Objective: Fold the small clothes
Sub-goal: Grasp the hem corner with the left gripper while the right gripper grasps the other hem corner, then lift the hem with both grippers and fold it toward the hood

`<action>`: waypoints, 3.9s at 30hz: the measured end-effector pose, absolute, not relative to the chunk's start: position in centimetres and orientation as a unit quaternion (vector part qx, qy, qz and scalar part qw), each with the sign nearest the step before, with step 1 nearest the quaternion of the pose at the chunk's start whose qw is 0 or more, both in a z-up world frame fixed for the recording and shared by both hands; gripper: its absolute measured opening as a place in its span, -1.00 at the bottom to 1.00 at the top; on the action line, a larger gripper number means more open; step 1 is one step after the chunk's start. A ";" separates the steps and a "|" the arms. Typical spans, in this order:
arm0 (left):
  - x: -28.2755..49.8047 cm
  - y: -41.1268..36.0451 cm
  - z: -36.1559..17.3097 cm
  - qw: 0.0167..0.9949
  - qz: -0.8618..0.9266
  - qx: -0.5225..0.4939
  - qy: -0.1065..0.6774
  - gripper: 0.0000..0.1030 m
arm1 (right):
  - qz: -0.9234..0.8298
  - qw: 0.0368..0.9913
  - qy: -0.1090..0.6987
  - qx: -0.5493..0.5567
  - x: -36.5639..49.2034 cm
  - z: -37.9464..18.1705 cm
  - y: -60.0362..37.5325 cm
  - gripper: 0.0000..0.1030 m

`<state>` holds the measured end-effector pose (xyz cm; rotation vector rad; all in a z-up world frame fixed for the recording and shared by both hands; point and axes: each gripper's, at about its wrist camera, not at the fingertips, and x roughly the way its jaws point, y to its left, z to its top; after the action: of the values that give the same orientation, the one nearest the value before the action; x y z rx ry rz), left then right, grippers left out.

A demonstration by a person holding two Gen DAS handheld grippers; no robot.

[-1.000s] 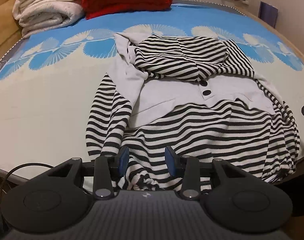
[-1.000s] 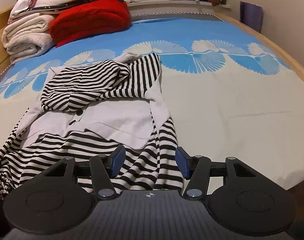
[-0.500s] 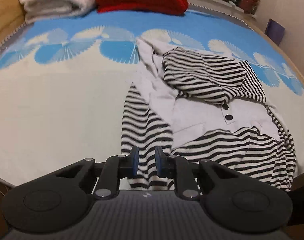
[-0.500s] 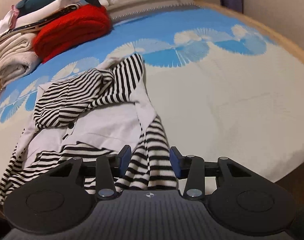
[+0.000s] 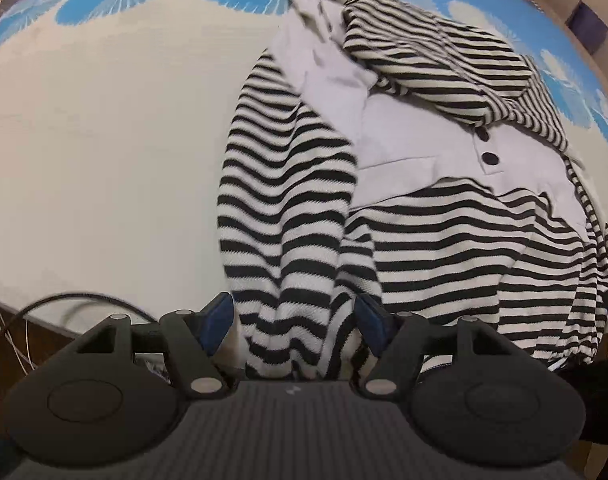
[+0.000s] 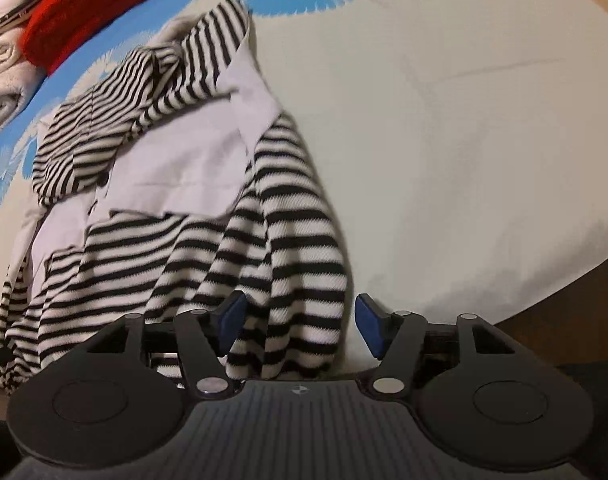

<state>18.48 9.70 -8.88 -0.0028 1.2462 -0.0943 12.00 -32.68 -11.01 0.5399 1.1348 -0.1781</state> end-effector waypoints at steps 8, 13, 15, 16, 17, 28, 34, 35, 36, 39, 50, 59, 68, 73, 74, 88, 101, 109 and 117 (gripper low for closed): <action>18.6 10.1 -10.3 0.789 -0.027 -0.004 0.613 0.38 | -0.055 0.793 0.563 0.227 12.2 -12.0 -30.9 0.32; 18.3 9.9 -10.4 0.794 -0.023 -0.010 0.607 -0.16 | -0.050 0.799 0.563 0.205 12.2 -12.1 -30.2 0.20; 18.2 9.8 -10.2 0.796 -0.033 -0.014 0.604 -0.68 | -0.050 0.804 0.557 0.202 12.1 -11.9 -30.2 -0.35; 18.1 9.8 -10.0 0.799 -0.037 -0.015 0.600 -0.77 | -0.047 0.807 0.551 0.207 12.0 -11.7 -30.3 -0.53; 17.9 9.8 -9.7 0.803 -0.041 -0.017 0.594 -0.82 | -0.042 0.811 0.542 0.216 11.9 -11.4 -30.5 -0.80; 17.1 10.1 -7.9 0.817 -0.051 -0.053 0.571 -0.75 | -0.072 0.822 0.493 0.274 11.1 -9.5 -33.2 -0.80; 17.5 9.8 -8.9 0.806 -0.040 -0.032 0.590 -0.36 | -0.078 0.807 0.528 0.253 11.4 -10.8 -32.3 -0.54; 17.5 9.9 -9.0 0.805 -0.038 -0.031 0.591 -0.25 | -0.079 0.805 0.530 0.253 11.3 -10.9 -32.2 -0.53; 17.5 9.8 -9.1 0.805 -0.036 -0.028 0.592 -0.24 | -0.079 0.804 0.534 0.251 11.4 -11.0 -32.2 -0.51; 17.3 9.9 -9.3 0.802 -0.036 -0.022 0.595 -0.24 | -0.076 0.801 0.544 0.237 11.6 -11.3 -31.9 -0.48; 17.5 9.2 -9.6 0.803 -0.043 -0.006 0.594 -0.59 | -0.066 0.806 0.548 0.214 11.7 -11.5 -31.1 -0.53; 17.4 9.2 -9.4 0.805 -0.051 -0.005 0.591 -0.68 | -0.056 0.819 0.531 0.209 11.7 -10.8 -31.0 -0.78; 17.4 8.9 -9.8 0.800 -0.051 0.010 0.598 -0.64 | -0.052 0.813 0.548 0.191 11.9 -11.2 -30.4 -0.66; 17.4 8.9 -9.8 0.800 -0.051 0.011 0.598 -0.64 | -0.052 0.813 0.547 0.190 11.9 -11.2 -30.5 -0.66; 17.4 8.9 -9.8 0.800 -0.051 0.012 0.598 -0.64 | -0.052 0.813 0.547 0.190 11.9 -11.2 -30.5 -0.67; 17.4 8.9 -9.8 0.800 -0.054 0.017 0.597 -0.64 | -0.051 0.816 0.545 0.187 11.9 -11.1 -30.4 -0.72; 17.4 8.8 -9.8 0.802 -0.059 0.021 0.594 -0.74 | -0.050 0.821 0.539 0.183 11.8 -10.8 -30.3 -0.79; 16.8 8.5 -8.1 0.827 -0.071 0.020 0.557 -0.83 | -0.041 0.859 0.477 0.184 11.7 -8.6 -30.4 -0.83; 14.3 7.9 -3.8 0.859 -0.097 0.008 0.503 -0.85 | -0.005 0.921 0.364 0.139 9.7 -2.1 -30.1 -0.86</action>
<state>14.29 7.90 -3.79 0.0167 1.0569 -0.2041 9.70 -30.14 -2.11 0.2866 0.7478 -0.0105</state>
